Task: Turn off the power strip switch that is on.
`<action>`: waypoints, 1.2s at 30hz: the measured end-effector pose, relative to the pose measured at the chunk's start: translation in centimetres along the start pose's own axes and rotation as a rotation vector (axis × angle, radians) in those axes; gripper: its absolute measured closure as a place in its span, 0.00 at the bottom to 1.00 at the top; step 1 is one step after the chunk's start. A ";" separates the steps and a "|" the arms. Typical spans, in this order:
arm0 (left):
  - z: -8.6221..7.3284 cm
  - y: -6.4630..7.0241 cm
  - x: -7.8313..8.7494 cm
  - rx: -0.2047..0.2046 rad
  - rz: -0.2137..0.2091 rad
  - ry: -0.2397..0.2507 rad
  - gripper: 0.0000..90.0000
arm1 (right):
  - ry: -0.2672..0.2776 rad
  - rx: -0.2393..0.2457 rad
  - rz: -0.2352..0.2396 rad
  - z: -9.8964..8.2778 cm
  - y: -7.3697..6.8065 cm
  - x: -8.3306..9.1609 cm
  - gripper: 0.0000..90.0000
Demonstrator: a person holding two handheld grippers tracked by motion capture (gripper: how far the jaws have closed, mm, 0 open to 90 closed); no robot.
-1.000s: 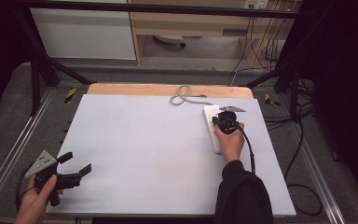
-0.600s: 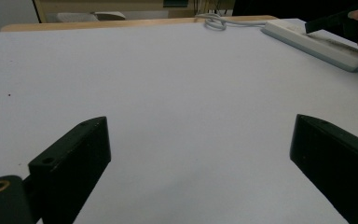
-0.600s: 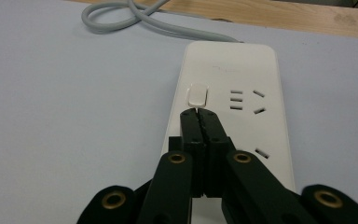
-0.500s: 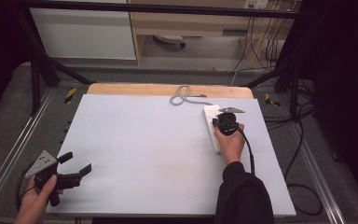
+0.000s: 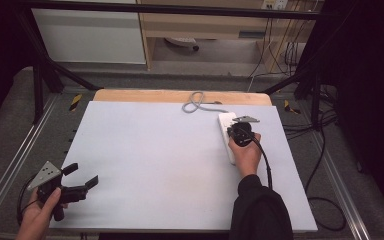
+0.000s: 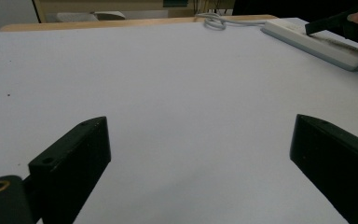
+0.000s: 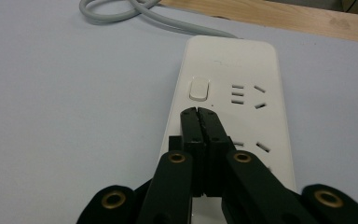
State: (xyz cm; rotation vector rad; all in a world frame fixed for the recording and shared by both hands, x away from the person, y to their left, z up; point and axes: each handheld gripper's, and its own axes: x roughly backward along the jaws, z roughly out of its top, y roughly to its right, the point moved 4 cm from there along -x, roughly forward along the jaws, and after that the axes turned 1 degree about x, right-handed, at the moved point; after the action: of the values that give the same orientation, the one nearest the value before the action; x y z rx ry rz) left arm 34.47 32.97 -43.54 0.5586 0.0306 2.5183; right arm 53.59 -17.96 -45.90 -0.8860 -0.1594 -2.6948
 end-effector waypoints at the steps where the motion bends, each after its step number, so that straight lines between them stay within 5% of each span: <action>1: 0.0 0.0 0.0 -0.001 0.001 -0.001 0.06 | -0.004 0.007 -0.004 0.0 -0.1 0.0 1.00; 36: -0.1 0.0 -0.1 0.000 0.004 -0.008 0.06 | -0.012 0.046 -0.033 0.0 -0.4 -0.1 1.00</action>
State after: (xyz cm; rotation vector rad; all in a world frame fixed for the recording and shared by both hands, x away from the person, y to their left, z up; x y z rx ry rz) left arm 34.51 32.92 -43.64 0.5688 0.0264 2.5199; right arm 53.51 -17.52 -45.99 -0.8936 -0.2398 -2.7052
